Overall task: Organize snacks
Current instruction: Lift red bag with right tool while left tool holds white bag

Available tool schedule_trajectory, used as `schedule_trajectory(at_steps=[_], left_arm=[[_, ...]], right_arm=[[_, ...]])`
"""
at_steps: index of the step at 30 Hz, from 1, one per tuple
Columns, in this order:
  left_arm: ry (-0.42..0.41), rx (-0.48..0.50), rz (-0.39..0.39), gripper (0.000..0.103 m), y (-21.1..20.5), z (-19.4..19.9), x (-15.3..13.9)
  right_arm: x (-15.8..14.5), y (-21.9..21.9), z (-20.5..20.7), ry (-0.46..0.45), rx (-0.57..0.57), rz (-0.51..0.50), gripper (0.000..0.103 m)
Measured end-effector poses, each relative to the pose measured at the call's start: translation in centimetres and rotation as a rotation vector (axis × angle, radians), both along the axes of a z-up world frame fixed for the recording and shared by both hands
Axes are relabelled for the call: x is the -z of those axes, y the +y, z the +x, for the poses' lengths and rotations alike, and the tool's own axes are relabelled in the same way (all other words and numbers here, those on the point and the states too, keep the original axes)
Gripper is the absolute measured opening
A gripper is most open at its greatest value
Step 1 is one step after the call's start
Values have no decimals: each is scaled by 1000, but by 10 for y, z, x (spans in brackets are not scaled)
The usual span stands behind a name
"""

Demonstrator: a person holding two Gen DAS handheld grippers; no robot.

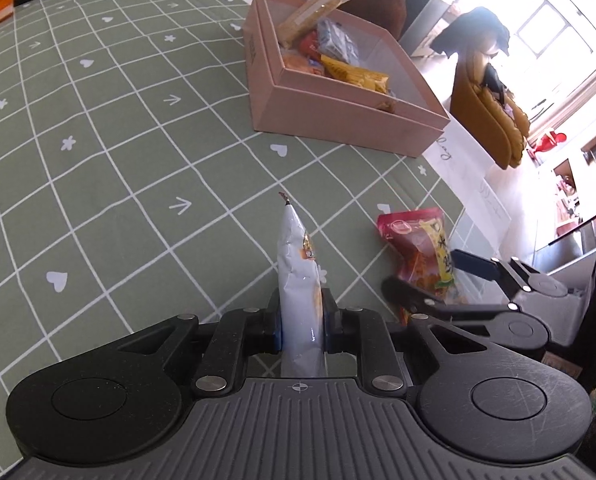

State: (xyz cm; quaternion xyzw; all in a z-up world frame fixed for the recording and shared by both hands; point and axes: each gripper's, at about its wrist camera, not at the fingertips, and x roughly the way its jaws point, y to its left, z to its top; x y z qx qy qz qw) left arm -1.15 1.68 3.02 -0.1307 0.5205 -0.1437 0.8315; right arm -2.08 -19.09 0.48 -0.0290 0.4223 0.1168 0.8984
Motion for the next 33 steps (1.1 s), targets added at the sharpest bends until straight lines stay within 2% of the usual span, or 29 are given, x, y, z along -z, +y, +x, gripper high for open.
schedule_trajectory(at_steps=[5, 9, 10, 11, 12, 13, 14, 17, 20, 25, 27, 29, 33], left_arm=[[16, 12, -2, 21, -3, -1, 4], [24, 12, -8, 21, -3, -3, 6], [26, 10, -10, 21, -2, -4, 6], [26, 8, -11, 21, -1, -5, 6], [27, 6, -13, 21, -1, -5, 6], [27, 4, -14, 21, 0, -6, 6], [27, 2, -15, 21, 0, -6, 6], [25, 2, -12, 21, -1, -6, 6], [24, 4, -8, 21, -1, -6, 5], [25, 5, -7, 21, -2, -7, 5], [26, 5, -6, 21, -2, -7, 5], [27, 7, -4, 21, -3, -6, 5], [37, 15, 1, 21, -5, -6, 8]], right_arm=[[4, 0, -6, -28, 35, -20, 100], [4, 7, 2, -10, 104, -20, 102], [3, 8, 5, -5, 112, -24, 96], [1, 9, 6, -3, 110, -31, 86], [-2, 9, 6, -1, 104, -32, 83], [-6, 9, 6, 8, 86, -18, 72], [-12, 8, 4, 10, 77, -9, 57], [-30, 4, -3, 6, 44, 16, 32], [-43, 3, -8, -2, 22, 31, 21], [-42, -3, -12, 3, 7, 32, 20], [-38, -9, -12, 21, -1, 53, 31], [-32, -15, -14, 22, 10, 52, 69], [-20, -24, -16, -29, 35, -2, 74]])
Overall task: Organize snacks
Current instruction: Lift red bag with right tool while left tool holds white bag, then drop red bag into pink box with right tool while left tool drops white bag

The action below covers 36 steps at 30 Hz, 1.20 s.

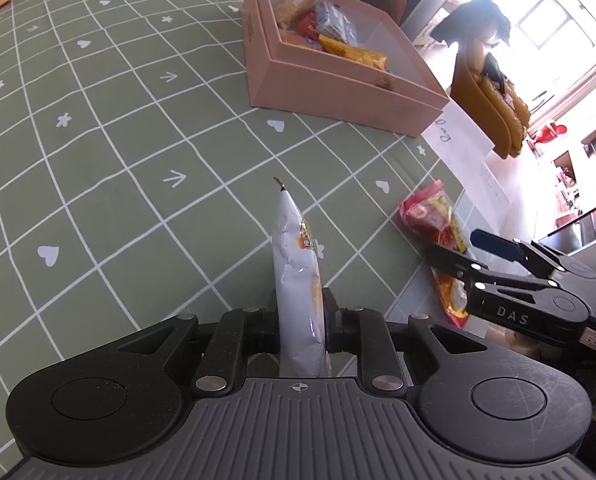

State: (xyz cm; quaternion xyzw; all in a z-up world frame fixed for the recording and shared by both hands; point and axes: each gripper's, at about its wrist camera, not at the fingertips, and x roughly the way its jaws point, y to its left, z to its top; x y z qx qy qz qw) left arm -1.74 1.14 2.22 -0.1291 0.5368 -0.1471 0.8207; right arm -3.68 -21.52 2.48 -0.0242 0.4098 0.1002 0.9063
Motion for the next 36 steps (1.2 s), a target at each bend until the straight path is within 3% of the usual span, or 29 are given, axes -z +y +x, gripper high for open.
schedule_trajectory(at_steps=[4, 11, 14, 19, 21, 22, 26, 29, 36], left_arm=[[7, 8, 0, 21, -2, -1, 2], [14, 4, -3, 21, -2, 0, 3], [21, 4, -7, 21, -2, 1, 5], [27, 8, -10, 21, -2, 1, 7], [28, 9, -11, 21, -2, 0, 6], [29, 9, -13, 21, -1, 0, 7], [31, 2, -26, 21, 0, 0, 8], [30, 1, -30, 21, 0, 0, 7], [8, 10, -44, 21, 0, -2, 3]], right_arm=[[9, -12, 6, -21, -28, 22, 80], [22, -42, 18, -20, 36, 207, 92], [26, -37, 17, -36, -13, 199, 103], [33, -4, 23, -57, -40, -4, 103], [32, 0, 28, -50, -40, -8, 103], [31, 1, 32, -33, -39, -14, 102], [18, -7, 32, 31, -14, -6, 77], [10, -23, 30, 86, 20, 69, 65], [-3, -34, 18, 85, 84, 121, 57]])
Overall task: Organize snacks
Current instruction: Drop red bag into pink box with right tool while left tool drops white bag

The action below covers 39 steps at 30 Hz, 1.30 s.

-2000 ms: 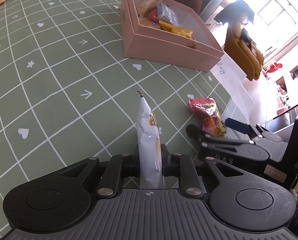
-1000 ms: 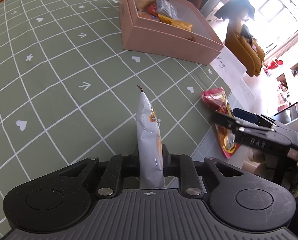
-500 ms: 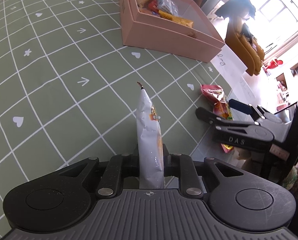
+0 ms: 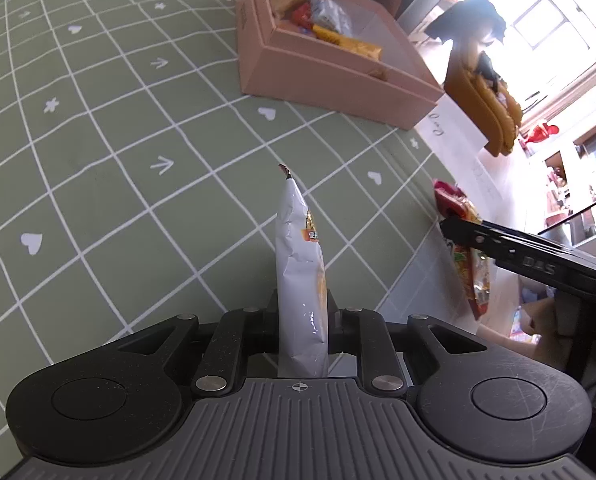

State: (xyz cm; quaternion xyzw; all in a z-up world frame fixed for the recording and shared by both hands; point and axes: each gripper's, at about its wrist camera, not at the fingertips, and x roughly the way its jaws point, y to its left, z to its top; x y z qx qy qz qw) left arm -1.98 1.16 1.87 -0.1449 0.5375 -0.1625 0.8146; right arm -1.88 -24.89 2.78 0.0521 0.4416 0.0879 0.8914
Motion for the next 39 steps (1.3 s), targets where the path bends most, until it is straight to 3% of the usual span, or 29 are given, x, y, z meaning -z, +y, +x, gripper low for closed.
schedule_trajectory(at_steps=[5, 9, 14, 17, 19, 22, 27, 30, 31, 34, 37, 39], left_arm=[[-98, 11, -46, 21, 0, -2, -19], [-197, 23, -150, 21, 3, 16, -53], [-354, 12, -273, 22, -5, 101, -114], [-257, -26, -362, 26, -8, 172, -107], [-301, -79, -316, 26, -5, 187, -103], [-372, -71, -285, 26, 6, 178, -99], [-392, -109, -216, 26, 38, 131, -76], [-364, -156, -207, 26, 52, 113, -59], [-347, -170, -216, 26, 54, 108, -54], [-311, -212, -180, 26, 63, 98, -42], [-309, -195, -122, 26, 63, 80, -33], [-303, -177, -79, 26, 60, 66, -25]], right_arm=[[-35, 13, -18, -103, -46, 29, 57], [-63, 23, -25, -182, -70, 11, 58], [-83, 26, -23, -253, -75, -3, 58], [-90, 33, -14, -275, -57, -23, 58], [-93, 36, -11, -286, -55, -27, 58], [-94, 39, -7, -294, -44, -60, 58], [-100, 34, 14, -276, -14, -72, 58], [-124, 45, 39, -346, -27, -73, 58], [-134, 50, 53, -379, -32, -78, 60], [-152, 66, 106, -439, 40, -77, 82], [-145, 68, 148, -350, 1, -37, 81], [-134, 60, 151, -324, 28, -28, 81]])
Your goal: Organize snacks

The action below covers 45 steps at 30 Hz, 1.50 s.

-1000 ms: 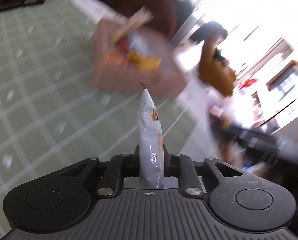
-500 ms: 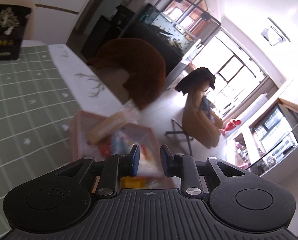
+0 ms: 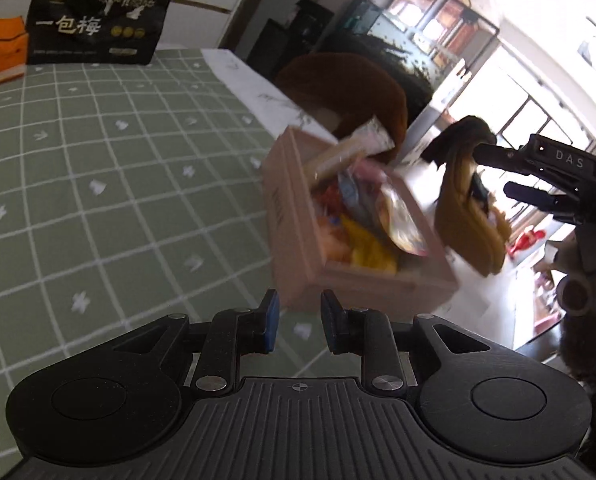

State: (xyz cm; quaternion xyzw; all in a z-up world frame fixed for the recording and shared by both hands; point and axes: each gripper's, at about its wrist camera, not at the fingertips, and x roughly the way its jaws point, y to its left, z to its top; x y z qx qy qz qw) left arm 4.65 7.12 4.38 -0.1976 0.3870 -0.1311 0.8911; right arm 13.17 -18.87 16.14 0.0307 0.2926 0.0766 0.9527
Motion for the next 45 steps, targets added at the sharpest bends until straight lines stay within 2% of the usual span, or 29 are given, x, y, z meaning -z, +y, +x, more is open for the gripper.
schedule_trajectory(at_steps=[2, 6, 10, 16, 21, 23, 24, 32, 41, 45], left_arm=[[5, 20, 51, 26, -9, -10, 9], [-16, 30, 204, 26, -34, -30, 25], [4, 29, 269, 27, -49, -32, 40], [-85, 92, 385, 28, -72, -34, 44], [-156, 84, 400, 28, -83, -31, 51], [-189, 78, 408, 28, -87, -32, 55], [-201, 73, 415, 28, -89, -33, 56], [-211, 71, 455, 28, -98, -31, 55], [-207, 70, 402, 28, -92, -27, 56], [-207, 70, 406, 28, -93, -27, 56]], right_arm=[[14, -5, -14, 12, 15, -8, 81], [56, -10, -51, 81, 13, -34, 81], [101, -2, -84, 156, 18, -52, 81], [155, 11, -98, 251, 36, -44, 82], [170, 17, -112, 186, 78, -126, 89], [175, 14, -114, 172, 115, -117, 102], [175, 10, -112, 170, 131, -102, 103], [180, 10, -114, 118, 193, -100, 103], [181, 9, -117, 86, 177, -98, 103], [181, 9, -117, 86, 175, -97, 103]])
